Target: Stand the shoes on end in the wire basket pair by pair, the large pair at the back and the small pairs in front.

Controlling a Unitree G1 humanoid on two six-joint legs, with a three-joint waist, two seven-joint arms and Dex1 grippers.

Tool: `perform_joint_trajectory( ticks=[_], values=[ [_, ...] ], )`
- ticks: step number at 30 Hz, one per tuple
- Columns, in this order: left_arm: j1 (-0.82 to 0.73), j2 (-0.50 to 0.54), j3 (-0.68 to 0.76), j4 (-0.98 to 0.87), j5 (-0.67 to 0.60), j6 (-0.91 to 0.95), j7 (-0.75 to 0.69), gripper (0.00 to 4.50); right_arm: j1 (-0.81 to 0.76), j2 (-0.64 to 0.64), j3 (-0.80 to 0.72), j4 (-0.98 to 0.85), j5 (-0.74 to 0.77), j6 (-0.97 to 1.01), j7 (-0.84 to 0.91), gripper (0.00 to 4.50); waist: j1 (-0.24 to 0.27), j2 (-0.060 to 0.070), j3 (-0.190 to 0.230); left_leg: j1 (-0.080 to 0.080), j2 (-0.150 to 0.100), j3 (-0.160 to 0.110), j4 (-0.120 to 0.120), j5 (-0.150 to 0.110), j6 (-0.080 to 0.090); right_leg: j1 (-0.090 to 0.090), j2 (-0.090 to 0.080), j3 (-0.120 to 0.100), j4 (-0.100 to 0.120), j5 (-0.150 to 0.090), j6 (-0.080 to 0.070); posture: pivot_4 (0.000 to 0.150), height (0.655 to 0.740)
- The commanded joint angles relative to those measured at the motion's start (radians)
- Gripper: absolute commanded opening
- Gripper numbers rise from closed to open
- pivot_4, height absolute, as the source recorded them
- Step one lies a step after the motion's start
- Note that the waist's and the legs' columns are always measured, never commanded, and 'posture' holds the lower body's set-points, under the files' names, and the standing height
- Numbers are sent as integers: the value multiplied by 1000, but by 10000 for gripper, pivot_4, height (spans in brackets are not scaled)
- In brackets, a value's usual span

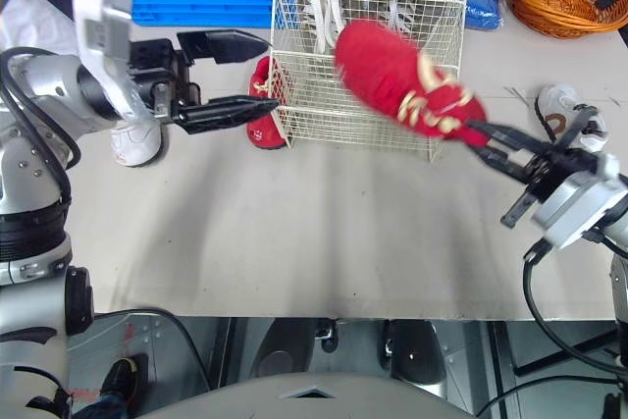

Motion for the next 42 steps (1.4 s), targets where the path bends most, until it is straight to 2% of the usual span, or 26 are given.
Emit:
perform_joint_trajectory(
  ticks=[1,5,11,15,20,23,26,30,31,35,38,42],
  values=[
    [-15,13,-6,-20,-25,-5,-71,45000,-106,-86,69,69,-45,-109,97,527,-2,0,0,0,0,0,0,0,0,0,0,0,0,0,0,1500,6860],
    [11,29,-107,-51,49,-35,-144,45000,-307,-130,196,194,-123,-249,165,527,-2,0,0,0,0,0,1,0,0,0,0,0,0,0,0,1500,6860],
    [-81,40,-297,68,284,-147,-214,45000,-570,-96,380,323,-158,-386,221,527,1,0,2,-1,0,0,1,0,0,-1,1,0,0,0,0,1500,6860],
    [-144,2,-354,127,341,-173,-250,45000,-696,-66,475,369,-148,-459,246,527,0,0,3,-2,0,0,2,0,0,-1,1,-1,0,0,0,1500,6860],
    [-155,-19,-387,125,365,-164,-291,45000,-753,-57,515,375,-145,-479,228,527,-1,1,3,-3,0,-1,2,0,0,-2,0,-2,0,0,0,1500,6860],
    [-147,-17,-396,101,356,-141,-324,36812,-766,-51,509,369,-156,-481,202,0,-1,1,3,-3,1,-1,2,0,0,-2,0,-3,0,0,0,1500,6860],
    [-141,-26,-401,104,365,-139,-329,22084,-762,-52,500,366,-166,-490,183,0,-1,1,3,-3,1,-1,2,0,0,-2,0,-3,0,0,0,1500,6860],
    [-139,-38,-407,118,374,-139,-338,6579,-767,-51,482,381,-183,-521,148,0,-1,1,3,-3,1,-1,2,0,0,-2,0,-3,0,0,0,1500,6860],
    [-138,-42,-407,122,376,-139,-339,3875,-770,-51,477,387,-187,-530,137,0,-1,1,3,-3,1,-1,2,0,0,-2,0,-3,0,0,0,1500,6860],
    [-127,-57,-400,129,377,-147,-333,3669,-767,-55,465,398,-204,-522,99,0,-1,1,3,-3,1,-1,2,0,0,-2,0,-3,0,0,0,1500,6860],
    [-113,-81,-367,125,357,-138,-301,3667,-735,-67,446,399,-184,-471,70,11392,-1,1,3,-3,1,-1,2,0,0,-2,0,-3,0,0,0,1500,6860],
    [-91,-117,-301,123,335,-123,-236,3663,-661,-88,389,408,-142,-406,22,30983,1,1,3,-3,0,-2,2,0,0,-1,-1,-4,0,0,0,1500,6860]
  ],
)
